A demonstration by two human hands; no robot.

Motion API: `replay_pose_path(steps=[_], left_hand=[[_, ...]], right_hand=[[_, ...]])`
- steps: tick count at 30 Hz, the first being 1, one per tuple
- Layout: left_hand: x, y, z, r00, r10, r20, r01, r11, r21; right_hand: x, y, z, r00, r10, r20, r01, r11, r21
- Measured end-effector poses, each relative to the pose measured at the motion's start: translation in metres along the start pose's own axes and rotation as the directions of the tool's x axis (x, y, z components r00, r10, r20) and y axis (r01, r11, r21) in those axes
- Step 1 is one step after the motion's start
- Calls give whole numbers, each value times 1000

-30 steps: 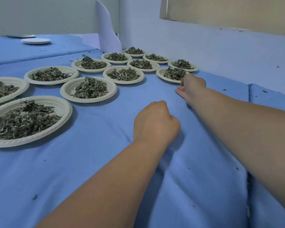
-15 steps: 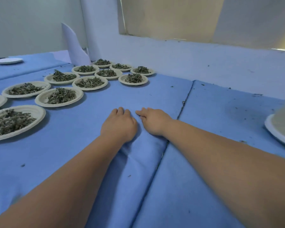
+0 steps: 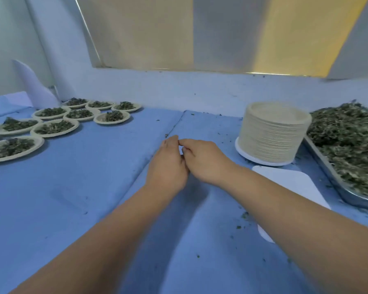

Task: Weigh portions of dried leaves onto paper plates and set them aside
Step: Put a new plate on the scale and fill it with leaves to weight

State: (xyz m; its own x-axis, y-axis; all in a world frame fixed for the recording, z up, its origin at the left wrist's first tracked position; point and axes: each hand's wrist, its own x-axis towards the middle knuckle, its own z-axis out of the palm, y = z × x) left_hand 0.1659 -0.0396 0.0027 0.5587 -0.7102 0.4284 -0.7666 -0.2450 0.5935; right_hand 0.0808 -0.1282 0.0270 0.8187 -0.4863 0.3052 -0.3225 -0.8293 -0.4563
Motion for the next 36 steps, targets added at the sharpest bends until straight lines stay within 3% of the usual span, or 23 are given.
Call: replay_pose_path(steps=[2,6,9,12,14,17,20,27,36], left_hand=[[1,35,20,998,59,14,-58,998,-19],[6,99,57,993,120,-15,-121,991,-59],[12,135,79,963,270,-18,-270,962,-36],[24,161,96,940,340,-7,-338,937,91],[36,175,105,930,367,-7,-361,917,169],[58,193,115,909,412,62,-411,864,289],[75,203,121,900,398,179,-436,807,398],[89,209,122,860,389,330,-509,621,595],[94,209,108,765,464,447,-628,382,678]], right_hand=[[-28,29,-26,994,49,-99,-49,999,9],[-96,87,-75,962,142,-235,-93,974,206],[-141,125,-110,933,157,-323,-101,978,182],[-173,163,-141,839,273,-470,-209,961,183],[-190,188,-152,766,349,-540,-367,927,78],[-202,212,-153,770,402,-495,-550,812,-196],[-199,218,-146,794,474,-382,-600,716,-358],[-195,216,-138,811,438,-388,-574,722,-387],[-195,217,-135,807,355,-472,-548,748,-374]])
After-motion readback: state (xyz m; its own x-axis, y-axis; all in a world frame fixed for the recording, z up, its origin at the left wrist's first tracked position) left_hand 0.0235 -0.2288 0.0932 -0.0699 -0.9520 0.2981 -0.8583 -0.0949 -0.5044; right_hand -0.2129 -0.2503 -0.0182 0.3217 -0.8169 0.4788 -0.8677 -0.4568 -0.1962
